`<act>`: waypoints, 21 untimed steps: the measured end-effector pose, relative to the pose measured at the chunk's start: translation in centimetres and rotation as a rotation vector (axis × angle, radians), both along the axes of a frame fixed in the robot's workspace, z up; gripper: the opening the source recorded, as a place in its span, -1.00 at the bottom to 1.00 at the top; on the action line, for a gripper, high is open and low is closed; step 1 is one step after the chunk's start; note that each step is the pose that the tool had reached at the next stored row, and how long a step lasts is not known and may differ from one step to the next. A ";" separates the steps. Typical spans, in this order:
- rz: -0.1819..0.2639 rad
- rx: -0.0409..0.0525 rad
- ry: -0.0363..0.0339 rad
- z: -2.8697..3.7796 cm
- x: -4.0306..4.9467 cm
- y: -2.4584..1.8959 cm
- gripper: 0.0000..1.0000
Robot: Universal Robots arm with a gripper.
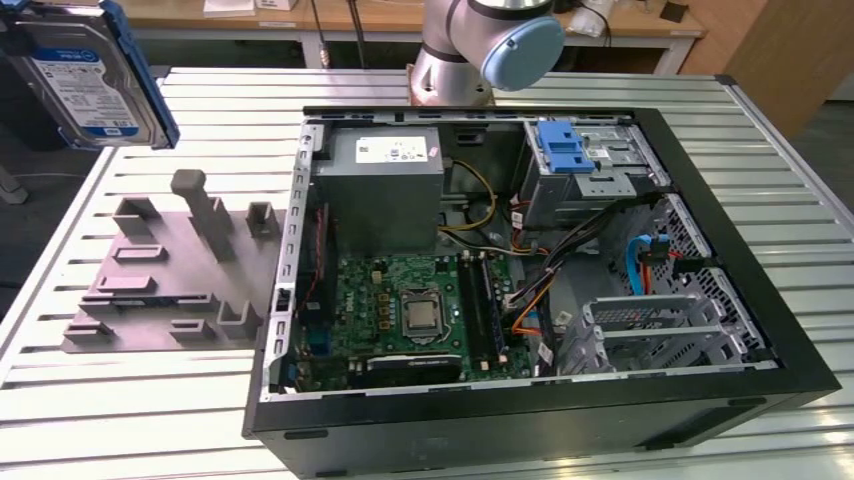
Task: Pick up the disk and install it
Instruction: 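Pick up the disk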
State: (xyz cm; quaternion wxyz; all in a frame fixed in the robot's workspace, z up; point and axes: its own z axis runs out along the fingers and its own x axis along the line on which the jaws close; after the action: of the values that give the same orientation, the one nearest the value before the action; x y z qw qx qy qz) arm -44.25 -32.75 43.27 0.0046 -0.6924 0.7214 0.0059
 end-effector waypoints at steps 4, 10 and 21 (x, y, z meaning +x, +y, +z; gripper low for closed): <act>0.000 -0.0001 0.0001 0.11 0.00 0.00 -0.26; 0.000 0.0000 0.0001 0.27 0.00 0.00 -0.26; 0.000 0.0000 0.0001 0.51 0.00 0.00 -0.26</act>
State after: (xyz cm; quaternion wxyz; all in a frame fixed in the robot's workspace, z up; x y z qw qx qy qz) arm -44.24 -32.75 43.78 0.0046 -0.6924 0.7215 0.0059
